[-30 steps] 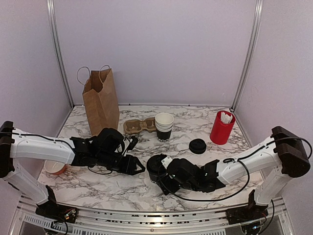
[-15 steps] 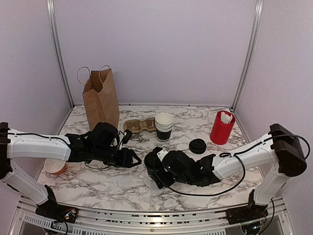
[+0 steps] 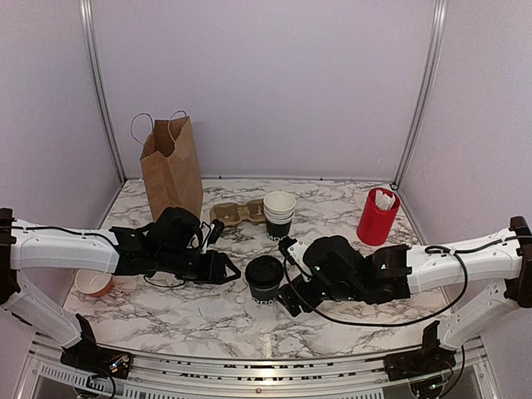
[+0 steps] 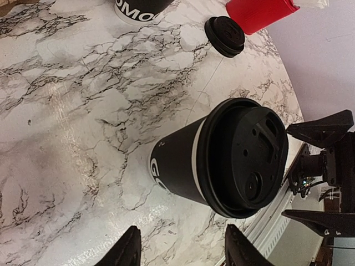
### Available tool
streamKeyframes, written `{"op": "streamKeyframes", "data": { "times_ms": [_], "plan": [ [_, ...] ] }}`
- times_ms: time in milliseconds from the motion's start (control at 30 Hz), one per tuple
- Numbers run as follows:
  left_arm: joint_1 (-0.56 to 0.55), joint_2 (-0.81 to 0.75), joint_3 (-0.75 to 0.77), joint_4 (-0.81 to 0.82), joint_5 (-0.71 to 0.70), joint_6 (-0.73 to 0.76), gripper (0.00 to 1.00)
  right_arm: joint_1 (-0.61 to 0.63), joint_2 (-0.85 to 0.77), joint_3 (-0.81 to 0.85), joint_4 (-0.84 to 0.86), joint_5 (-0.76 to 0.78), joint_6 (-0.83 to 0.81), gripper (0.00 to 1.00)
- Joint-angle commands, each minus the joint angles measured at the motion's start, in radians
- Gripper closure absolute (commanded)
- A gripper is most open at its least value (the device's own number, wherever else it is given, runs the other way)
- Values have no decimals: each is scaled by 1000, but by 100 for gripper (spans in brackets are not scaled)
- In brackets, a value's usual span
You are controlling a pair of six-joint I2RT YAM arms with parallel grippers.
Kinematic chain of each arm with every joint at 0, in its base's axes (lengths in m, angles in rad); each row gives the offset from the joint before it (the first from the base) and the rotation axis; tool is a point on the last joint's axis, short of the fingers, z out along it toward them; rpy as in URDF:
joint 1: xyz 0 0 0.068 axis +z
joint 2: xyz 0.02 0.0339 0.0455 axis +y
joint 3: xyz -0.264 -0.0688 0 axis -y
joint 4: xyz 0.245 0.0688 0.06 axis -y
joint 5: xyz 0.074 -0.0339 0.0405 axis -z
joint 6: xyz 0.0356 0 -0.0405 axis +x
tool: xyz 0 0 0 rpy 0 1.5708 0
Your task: Pack the takeout coffee
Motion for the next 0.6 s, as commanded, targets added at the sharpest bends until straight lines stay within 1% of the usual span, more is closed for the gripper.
{"op": "streamKeyframes", "data": {
  "times_ms": [0,100,333,400,567],
  "plan": [
    [5,-7,14,-1,-5,-18,49,-27,-32,128,-139,6,-8,10],
    [5,-7,8,3,-10,-31,49,-50,-34,188,-159,-16,-16,14],
    [5,-5,-8,14,-13,-51,49,-75,19,279,-103,-84,-56,20],
    [5,-5,-10,15,-13,-52,49,-78,47,294,-82,-101,-62,22],
    [5,-7,-12,17,-14,-58,49,-87,107,308,-19,-154,-68,31]
  ]
}}
